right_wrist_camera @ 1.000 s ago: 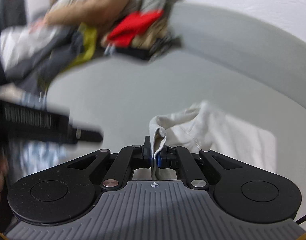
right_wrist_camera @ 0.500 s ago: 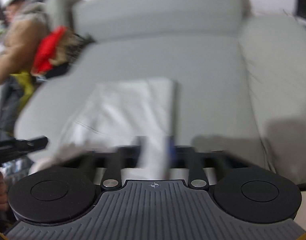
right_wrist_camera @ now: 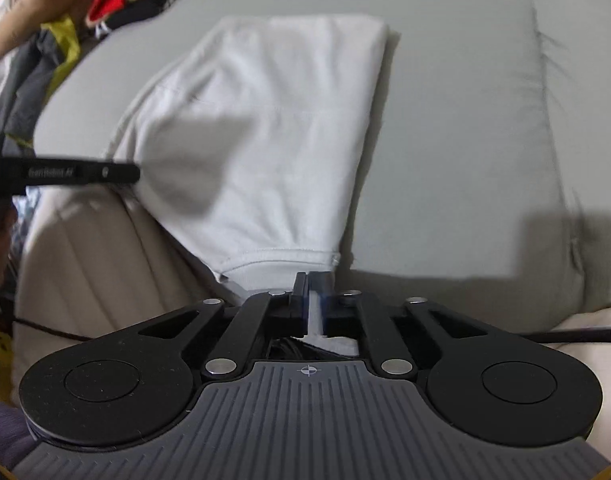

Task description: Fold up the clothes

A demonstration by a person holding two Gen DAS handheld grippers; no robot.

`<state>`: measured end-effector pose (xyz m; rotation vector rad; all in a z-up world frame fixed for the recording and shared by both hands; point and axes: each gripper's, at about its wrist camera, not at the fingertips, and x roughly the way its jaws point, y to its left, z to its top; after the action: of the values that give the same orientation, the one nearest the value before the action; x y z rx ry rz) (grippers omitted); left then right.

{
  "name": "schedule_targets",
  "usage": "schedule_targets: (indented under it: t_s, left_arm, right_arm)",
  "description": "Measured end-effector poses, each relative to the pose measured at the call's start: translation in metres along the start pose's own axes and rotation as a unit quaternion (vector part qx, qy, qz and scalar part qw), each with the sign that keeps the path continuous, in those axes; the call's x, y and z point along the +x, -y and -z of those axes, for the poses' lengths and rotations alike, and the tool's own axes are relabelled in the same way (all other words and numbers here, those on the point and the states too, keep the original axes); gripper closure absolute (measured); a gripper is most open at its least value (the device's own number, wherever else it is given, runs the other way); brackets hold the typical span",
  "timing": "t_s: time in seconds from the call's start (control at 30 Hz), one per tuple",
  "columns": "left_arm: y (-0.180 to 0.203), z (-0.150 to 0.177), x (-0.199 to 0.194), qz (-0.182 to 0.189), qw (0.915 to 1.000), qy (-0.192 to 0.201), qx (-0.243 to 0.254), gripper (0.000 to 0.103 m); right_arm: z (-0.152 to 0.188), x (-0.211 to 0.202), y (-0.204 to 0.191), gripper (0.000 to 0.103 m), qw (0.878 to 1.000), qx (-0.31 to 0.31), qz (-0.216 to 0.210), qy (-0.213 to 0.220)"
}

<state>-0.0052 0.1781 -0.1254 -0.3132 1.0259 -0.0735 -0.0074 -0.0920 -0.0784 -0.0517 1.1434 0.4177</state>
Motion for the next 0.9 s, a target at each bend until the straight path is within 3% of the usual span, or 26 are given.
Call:
schedule_targets:
  t_s: [0.1,0.2,0.27,0.3,0.33,0.4,0.47,0.53,0.57,0.63,0.7,0.8,0.87,0.9]
  left_arm:
    - [0.016,-0.003,-0.006,0.051,0.9985,0.011,0.016,0.091]
    - [0.04,-0.006,0.007,0.087,0.9955,-0.004,0.039,0.087]
    - [0.056,-0.005,0.025,0.092,0.994,-0.024,0.054,0.085]
    - [0.057,-0.003,0.036,0.085,0.9941,-0.042,0.052,0.09]
    - [0.058,-0.001,0.046,0.078,0.9939,-0.059,0.05,0.09]
    - [0.059,0.001,0.043,0.08,0.9934,-0.063,0.053,0.088]
    - [0.059,0.007,0.04,0.068,0.9911,-0.096,0.063,0.088]
    - [0.057,0.014,0.035,0.056,0.9885,-0.116,0.078,0.086]
    - [0.054,0.015,0.029,0.056,0.9893,-0.11,0.078,0.085]
    - [0.044,0.011,0.017,0.067,0.9917,-0.089,0.063,0.08]
    - [0.032,-0.003,0.004,0.088,0.9945,-0.051,0.024,0.075]
    - [0.018,-0.029,-0.003,0.098,0.9948,0.02,-0.022,0.072]
    - [0.012,-0.046,0.004,0.103,0.9924,0.049,-0.045,0.076]
    - [0.01,-0.054,0.012,0.113,0.9907,0.053,-0.054,0.089]
  right_arm:
    - [-0.015,-0.009,-0.01,0.09,0.998,0.005,-0.026,0.059]
    - [-0.035,0.008,-0.021,0.09,0.996,0.014,-0.048,0.079]
    - [-0.039,0.028,-0.023,0.09,0.997,0.021,-0.05,0.049]
    - [-0.04,0.038,-0.024,0.09,0.998,0.025,-0.05,0.032]
    - [-0.037,0.045,-0.024,0.098,0.998,0.03,-0.045,0.016]
    - [-0.027,0.042,-0.021,0.094,0.998,0.033,-0.05,0.002]
    - [-0.018,0.035,-0.017,0.091,0.998,0.037,-0.043,-0.041]
    - [-0.011,0.025,-0.01,0.079,0.997,0.044,-0.037,-0.052]
    - [-0.01,0.018,-0.005,0.076,0.997,0.051,-0.041,-0.039]
    - [-0.011,0.005,0.005,0.054,0.996,0.071,-0.052,-0.008]
    - [-0.02,-0.004,0.021,0.042,0.99,0.114,-0.07,0.041]
    - [-0.04,-0.002,0.044,0.042,0.974,0.184,-0.101,0.09]
    - [-0.056,0.009,0.058,0.06,0.961,0.223,-0.113,0.121]
    - [-0.065,0.018,0.064,0.086,0.958,0.231,-0.113,0.13]
